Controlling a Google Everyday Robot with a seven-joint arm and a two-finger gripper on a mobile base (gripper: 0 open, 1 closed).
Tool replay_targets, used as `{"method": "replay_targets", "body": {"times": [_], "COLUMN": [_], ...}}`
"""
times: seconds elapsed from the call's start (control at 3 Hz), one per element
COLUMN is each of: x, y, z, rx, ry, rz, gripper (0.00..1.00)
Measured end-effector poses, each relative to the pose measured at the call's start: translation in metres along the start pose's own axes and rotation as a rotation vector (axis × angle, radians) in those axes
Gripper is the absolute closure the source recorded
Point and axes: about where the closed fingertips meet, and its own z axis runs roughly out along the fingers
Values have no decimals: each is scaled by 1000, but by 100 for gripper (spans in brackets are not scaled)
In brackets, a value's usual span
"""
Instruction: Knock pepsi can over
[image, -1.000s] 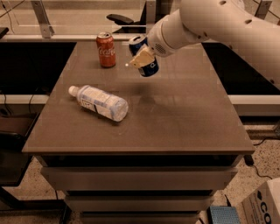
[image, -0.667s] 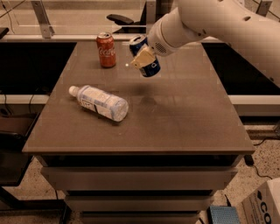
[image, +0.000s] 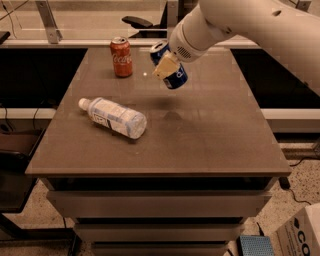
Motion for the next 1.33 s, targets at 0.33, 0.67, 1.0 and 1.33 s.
{"method": "replay_targets", "body": {"times": [0.33,0.67,1.0,1.33], "x": [9,9,10,16], "y": [4,4,5,6], "z": [-4,-4,-4,-3], "rx": [-23,-23,-23,-12], "ry": [89,89,108,177], "rz": [5,5,5,8], "gripper": [100,100,100,100]}}
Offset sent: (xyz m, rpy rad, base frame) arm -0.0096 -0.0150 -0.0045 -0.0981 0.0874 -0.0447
